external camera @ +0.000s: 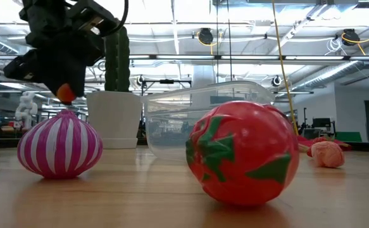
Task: Pick and placing Produce into tupperware
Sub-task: Put the bottom strawberry into the transparent bin
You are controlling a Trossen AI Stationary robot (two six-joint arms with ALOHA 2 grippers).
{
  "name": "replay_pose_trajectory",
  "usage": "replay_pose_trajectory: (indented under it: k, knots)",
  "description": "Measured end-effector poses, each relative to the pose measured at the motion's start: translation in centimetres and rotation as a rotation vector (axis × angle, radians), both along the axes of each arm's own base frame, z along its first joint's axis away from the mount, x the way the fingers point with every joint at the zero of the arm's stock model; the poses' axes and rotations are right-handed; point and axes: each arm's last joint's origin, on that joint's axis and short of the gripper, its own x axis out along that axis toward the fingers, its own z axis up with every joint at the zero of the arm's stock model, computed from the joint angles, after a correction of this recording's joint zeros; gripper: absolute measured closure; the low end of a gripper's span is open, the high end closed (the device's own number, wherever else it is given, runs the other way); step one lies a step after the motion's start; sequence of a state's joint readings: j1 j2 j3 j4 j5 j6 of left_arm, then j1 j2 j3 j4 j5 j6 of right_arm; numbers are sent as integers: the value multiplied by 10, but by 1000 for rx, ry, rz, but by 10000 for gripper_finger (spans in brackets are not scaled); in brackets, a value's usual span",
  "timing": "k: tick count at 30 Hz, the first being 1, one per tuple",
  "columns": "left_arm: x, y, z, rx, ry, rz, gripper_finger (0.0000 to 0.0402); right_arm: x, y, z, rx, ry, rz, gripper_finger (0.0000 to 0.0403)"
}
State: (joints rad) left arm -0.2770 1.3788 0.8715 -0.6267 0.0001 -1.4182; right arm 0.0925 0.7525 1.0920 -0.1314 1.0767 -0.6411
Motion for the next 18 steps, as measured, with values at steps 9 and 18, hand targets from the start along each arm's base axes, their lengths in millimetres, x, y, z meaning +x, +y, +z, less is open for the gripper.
replay_pose_trajectory:
  k: [9,18]
  knots:
    - [15,10,27,31,-80,-8,282,0,0,0,-3,4,0,193]
    - [36,25,65,66,-162,-6,282,0,0,0,-4,6,-1,193]
